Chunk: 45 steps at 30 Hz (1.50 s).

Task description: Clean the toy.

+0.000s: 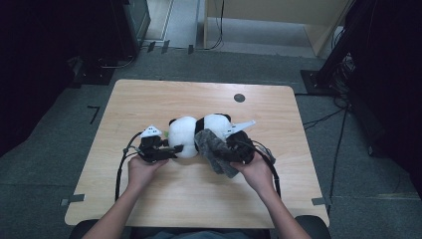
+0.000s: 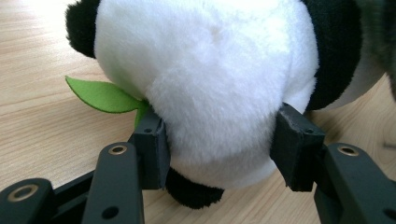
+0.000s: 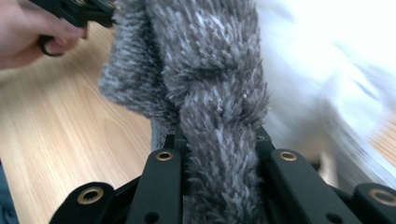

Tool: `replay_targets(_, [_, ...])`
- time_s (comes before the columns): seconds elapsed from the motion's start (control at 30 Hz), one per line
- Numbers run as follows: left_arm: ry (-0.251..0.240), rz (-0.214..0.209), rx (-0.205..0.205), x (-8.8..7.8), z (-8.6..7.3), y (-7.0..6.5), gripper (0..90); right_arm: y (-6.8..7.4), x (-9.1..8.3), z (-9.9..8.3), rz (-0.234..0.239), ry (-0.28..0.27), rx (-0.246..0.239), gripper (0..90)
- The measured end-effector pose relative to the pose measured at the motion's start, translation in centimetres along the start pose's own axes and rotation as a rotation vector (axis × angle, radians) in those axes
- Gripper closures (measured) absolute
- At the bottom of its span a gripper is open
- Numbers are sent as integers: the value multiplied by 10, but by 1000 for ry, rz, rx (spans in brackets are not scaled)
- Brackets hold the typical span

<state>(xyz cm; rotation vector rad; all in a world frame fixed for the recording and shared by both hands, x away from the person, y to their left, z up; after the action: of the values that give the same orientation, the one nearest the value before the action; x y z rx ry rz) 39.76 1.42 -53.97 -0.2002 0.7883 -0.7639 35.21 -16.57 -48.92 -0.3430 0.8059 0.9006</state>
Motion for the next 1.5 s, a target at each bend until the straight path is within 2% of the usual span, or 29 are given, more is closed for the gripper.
replay_targets(0.23, [2, 4, 5, 0, 0, 0, 448, -22, -16, -20, -21, 5, 55, 734])
replay_targets(0.37, [3, 4, 6, 0, 0, 0, 448, -27, -21, -27, -41, 15, 51, 736])
replay_targets(0.47, [0, 4, 13, 0, -1, 1, 444, -25, -25, -27, -31, 12, 49, 740])
replay_targets(0.6, [-2, 10, 16, 0, -1, 2, 443, -13, -29, -19, -23, 6, 15, 740])
replay_targets(0.67, [-3, 9, 15, 0, -1, 1, 444, -5, -28, -11, -3, -2, 3, 740])
replay_targets(0.8, [-4, 9, 13, 0, -1, 1, 443, 14, -16, 8, 48, -5, -41, 740])
replay_targets(0.93, [-5, 7, 10, 0, -1, 1, 443, 28, 9, 30, 90, 11, -80, 739])
replay_targets(1.03, [-5, 6, 12, 0, -1, 1, 443, 33, 28, 43, 121, 17, -85, 739])
replay_targets(1.13, [-6, 5, 11, 0, -1, 1, 443, 37, 47, 52, 130, 28, -97, 740])
replay_targets(1.27, [-3, 7, 15, 0, -1, 1, 444, 33, 66, 50, 113, 72, -95, 741])
replay_targets(1.37, [-4, 7, 14, 0, -1, 1, 444, 29, 67, 48, 100, 70, -92, 740])
replay_targets(1.5, [-3, 6, 13, 0, -1, 1, 445, 24, 58, 43, 95, 62, -76, 740])
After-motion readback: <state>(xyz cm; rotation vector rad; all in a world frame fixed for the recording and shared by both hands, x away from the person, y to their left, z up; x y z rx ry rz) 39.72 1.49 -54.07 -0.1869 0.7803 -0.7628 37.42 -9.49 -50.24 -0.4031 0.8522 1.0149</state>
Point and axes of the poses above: each handheld gripper's, and its own axes: x roughly forward along the jaws, z roughly out of its top, y roughly to its left, the point moved 10 cm from there along x, roughly forward along the jaws, and after that the axes turned 10 degrees about -x, right-handed, at the moved point
